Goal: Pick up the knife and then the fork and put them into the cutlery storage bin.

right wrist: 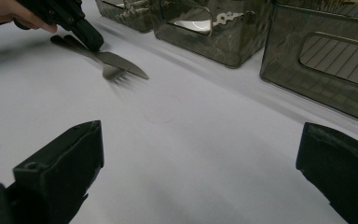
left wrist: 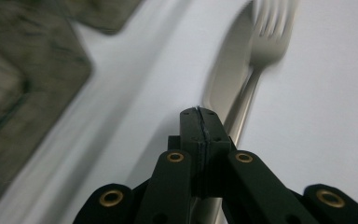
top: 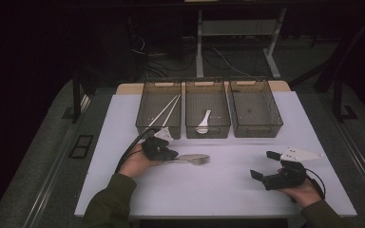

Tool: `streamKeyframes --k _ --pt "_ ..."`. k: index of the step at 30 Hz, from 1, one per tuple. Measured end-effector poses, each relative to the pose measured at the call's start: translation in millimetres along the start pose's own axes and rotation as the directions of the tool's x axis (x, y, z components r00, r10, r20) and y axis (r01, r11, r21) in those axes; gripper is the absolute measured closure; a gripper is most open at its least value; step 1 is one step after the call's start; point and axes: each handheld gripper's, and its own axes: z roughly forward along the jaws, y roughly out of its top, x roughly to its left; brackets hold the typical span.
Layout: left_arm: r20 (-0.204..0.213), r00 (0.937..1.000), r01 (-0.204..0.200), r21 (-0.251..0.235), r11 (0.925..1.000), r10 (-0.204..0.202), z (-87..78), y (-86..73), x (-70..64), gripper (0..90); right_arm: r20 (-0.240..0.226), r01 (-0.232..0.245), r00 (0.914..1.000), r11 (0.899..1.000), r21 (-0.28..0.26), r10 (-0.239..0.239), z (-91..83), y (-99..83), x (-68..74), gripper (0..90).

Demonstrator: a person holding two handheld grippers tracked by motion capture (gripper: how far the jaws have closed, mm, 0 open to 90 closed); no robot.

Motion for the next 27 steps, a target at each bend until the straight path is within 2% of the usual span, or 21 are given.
streamKeyframes --k 1,3,4,9,10,15,21,24,27 --pt "0.002 0.9996 -0.028 -0.004 0.9996 0.028 -0.7 1.2 -0.1 89.0 0.0 -0.001 1.0 1.0 0.0 0.001 -0.1 0.0 0.0 0.6" --pt "0.014 0.9997 -0.018 -0.004 0.9998 0.018 -1.4 2.3 -5.6 88.9 0.0 0.001 1.0 1.0 0.001 -0.001 0.1 0.0 0.2 0.6" --pt "0.015 0.9992 -0.038 0.002 0.9993 0.038 -1.4 3.0 -7.1 88.9 0.0 0.002 1.0 1.0 0.0 -0.002 0.1 0.0 0.4 0.6" --pt "0.022 0.9978 -0.062 0.005 0.9981 0.062 -0.6 2.5 -16.9 88.9 0.001 -0.002 1.0 1.0 -0.003 0.002 -0.9 0.1 0.1 0.6" --pt "0.016 0.9987 -0.049 0.001 0.9988 0.049 -0.3 1.7 -19.5 88.9 0.0 -0.001 1.0 1.0 -0.003 0.001 -0.8 0.1 0.0 0.6" --pt "0.021 0.9981 -0.057 -0.019 0.9982 0.057 2.3 3.7 -22.6 88.9 -0.001 0.0 1.0 1.0 -0.001 0.0 -0.4 0.1 0.8 0.6" --pt "0.007 0.9965 -0.083 -0.032 0.996 0.083 7.6 8.2 -26.9 88.9 0.0 0.001 1.0 1.0 -0.001 -0.001 -0.3 0.0 0.8 0.6" --pt "0.063 0.9952 -0.072 -0.043 0.9965 0.075 7.7 9.0 -26.7 89.0 -0.001 0.001 1.0 1.0 -0.001 -0.001 -0.3 0.1 1.0 0.6" --pt "0.055 0.9945 -0.087 -0.04 0.9954 0.089 7.6 9.2 -29.8 88.9 -0.002 0.004 1.0 1.0 -0.003 -0.004 -0.5 0.1 0.8 0.6"
